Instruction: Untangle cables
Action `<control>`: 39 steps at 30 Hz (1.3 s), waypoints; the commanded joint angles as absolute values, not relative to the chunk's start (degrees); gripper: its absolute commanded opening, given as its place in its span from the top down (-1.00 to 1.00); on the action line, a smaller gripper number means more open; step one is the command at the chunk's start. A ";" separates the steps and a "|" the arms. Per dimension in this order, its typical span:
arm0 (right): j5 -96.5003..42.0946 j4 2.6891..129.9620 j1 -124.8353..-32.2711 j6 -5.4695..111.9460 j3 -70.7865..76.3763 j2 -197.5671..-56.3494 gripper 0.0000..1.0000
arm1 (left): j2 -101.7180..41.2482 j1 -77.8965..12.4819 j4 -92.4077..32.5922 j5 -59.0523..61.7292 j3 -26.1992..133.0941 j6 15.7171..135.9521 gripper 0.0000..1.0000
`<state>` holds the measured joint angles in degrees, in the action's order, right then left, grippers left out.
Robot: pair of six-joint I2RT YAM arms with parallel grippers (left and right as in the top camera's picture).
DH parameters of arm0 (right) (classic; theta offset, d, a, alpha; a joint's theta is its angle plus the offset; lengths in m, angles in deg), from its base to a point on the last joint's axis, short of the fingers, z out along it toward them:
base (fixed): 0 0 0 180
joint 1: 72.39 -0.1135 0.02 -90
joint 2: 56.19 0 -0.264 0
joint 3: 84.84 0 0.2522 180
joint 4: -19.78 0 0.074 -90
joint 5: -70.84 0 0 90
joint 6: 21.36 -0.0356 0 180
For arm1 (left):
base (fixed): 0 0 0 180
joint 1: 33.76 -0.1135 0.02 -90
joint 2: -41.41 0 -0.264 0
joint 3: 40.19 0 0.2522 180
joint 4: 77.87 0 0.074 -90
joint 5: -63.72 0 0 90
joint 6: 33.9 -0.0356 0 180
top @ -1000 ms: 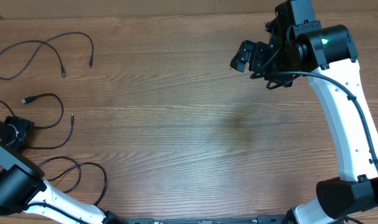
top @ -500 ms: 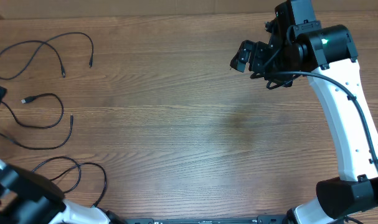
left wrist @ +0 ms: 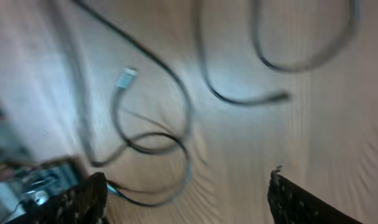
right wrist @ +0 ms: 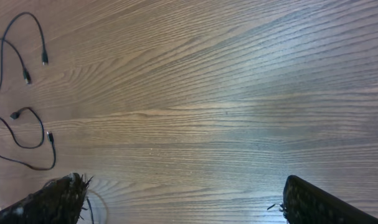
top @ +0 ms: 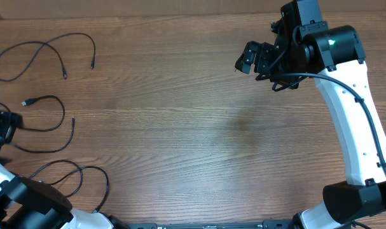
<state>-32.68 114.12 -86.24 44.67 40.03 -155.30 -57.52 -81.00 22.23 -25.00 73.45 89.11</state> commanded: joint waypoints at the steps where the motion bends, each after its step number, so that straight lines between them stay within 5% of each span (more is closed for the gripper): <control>1: -32.46 113.81 -86.02 44.63 40.62 -154.33 -1.00 | -57.39 -81.09 22.52 -38.62 72.42 100.54 -0.66; 9: -32.46 113.81 -86.02 44.63 40.62 -154.33 -1.00 | -57.61 -81.09 17.47 -38.73 63.33 101.35 -0.68; 17: -32.44 113.81 -86.02 44.63 40.62 -154.33 -1.00 | -57.68 -82.16 10.71 -38.92 55.63 101.37 -0.39; 29: -32.44 113.83 -86.02 44.63 40.62 -154.33 -1.00 | -57.70 -87.16 0.44 -46.88 50.19 101.35 0.88; 39: -32.44 113.83 -86.02 44.63 40.62 -154.33 -1.00 | -57.70 -92.28 -14.23 -48.30 50.19 91.58 0.91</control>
<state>-32.68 114.12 -86.24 44.67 40.03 -155.30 -57.61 -91.82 -10.97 -46.40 50.13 97.90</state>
